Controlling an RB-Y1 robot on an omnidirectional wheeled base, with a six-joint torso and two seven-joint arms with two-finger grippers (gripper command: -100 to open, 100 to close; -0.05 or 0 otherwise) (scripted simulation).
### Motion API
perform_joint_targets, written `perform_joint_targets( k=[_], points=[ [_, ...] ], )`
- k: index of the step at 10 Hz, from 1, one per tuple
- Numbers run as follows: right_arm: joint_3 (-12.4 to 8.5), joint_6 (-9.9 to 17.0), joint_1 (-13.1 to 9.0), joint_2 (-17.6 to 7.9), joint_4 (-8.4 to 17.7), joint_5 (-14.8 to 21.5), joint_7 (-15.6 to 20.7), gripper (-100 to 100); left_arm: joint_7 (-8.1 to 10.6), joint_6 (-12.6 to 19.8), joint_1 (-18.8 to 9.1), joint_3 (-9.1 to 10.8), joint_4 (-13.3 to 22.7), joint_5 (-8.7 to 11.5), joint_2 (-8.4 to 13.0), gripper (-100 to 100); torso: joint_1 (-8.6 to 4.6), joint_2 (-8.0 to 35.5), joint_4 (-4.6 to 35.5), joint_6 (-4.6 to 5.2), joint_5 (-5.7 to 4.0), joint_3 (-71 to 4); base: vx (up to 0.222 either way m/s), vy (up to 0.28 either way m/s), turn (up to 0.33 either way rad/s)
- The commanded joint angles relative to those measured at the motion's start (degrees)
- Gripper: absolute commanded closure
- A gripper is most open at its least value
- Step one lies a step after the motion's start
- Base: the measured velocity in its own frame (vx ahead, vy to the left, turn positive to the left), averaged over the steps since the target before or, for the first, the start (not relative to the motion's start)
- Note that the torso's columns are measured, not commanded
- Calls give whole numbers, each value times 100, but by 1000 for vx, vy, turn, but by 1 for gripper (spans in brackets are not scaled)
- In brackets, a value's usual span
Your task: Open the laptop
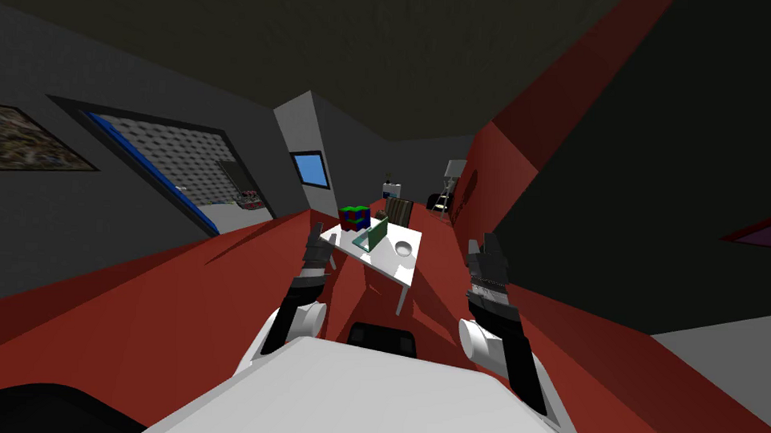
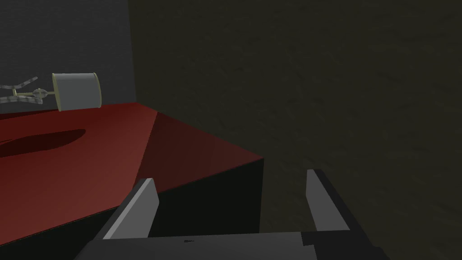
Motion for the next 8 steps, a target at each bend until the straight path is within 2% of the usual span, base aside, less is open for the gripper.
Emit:
perform_joint_targets(
  k=[1,8],
  points=[
    [0,0,0,0,0,0,0,0,0,0,0,0,0,0,0,0,0,232,235,0,0,-467,0,0,0],
    [0,-1,0,0,-2,0,0,0,0,-1,0,0,-2,0,0,0,0,3116,3114,0,0,-6227,0,0,0]
  ],
)
